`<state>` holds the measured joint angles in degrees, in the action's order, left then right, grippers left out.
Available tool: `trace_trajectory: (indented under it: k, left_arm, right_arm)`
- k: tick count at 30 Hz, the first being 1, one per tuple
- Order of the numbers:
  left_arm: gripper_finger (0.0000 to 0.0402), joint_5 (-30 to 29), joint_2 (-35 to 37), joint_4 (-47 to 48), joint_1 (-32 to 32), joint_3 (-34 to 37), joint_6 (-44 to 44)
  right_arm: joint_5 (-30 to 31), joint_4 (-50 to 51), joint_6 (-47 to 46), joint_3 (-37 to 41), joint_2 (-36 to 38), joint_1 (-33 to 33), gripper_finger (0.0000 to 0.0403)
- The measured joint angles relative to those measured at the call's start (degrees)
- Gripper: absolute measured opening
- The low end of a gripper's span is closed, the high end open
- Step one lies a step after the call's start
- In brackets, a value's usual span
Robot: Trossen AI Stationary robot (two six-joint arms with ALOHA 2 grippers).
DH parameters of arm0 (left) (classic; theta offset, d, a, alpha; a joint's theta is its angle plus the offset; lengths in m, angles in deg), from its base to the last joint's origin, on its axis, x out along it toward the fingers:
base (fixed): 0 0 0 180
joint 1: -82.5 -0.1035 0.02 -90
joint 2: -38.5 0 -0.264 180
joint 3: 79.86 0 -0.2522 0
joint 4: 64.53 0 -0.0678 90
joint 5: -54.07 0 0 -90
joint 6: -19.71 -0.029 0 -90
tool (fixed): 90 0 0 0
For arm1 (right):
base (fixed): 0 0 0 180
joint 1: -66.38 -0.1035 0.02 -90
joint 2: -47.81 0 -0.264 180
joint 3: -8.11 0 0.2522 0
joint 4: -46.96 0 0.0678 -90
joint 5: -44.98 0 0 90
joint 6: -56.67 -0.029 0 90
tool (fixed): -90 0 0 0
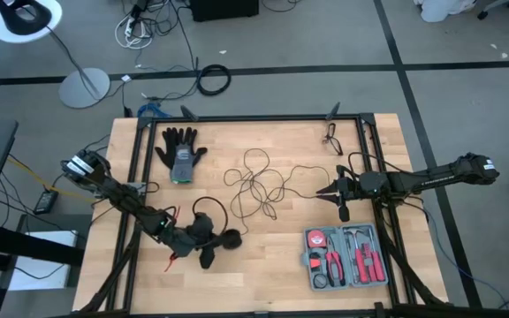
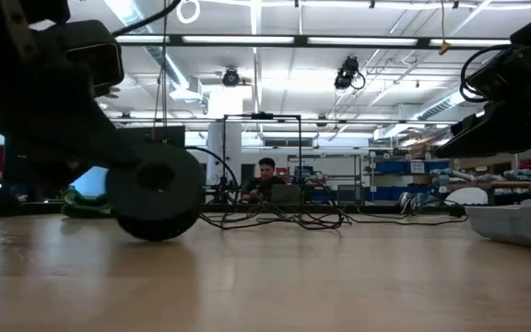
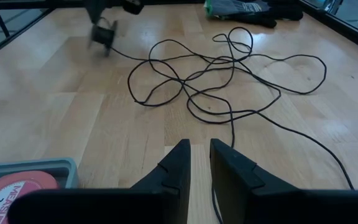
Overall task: Coil cords
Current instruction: Coil the black wire
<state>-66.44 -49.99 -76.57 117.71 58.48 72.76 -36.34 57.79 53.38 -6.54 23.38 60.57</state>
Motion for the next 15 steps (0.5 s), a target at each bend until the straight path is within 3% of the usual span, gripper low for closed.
trace_trajectory:
  k: [9, 15]
  left_arm:
    - [0.0000, -10.7, -0.1, 3.0, -3.2, 0.1, -12.3]
    - [0.0000, -13.4, -0.1, 2.9, -4.1, 0.0, -11.9]
  right_arm:
    - [0.0, 0.0, 0.0, 0.0, 0.0, 0.0, 0.0061]
    - [0.0, 0.0, 0.0, 0.0, 0.0, 0.0, 0.0061]
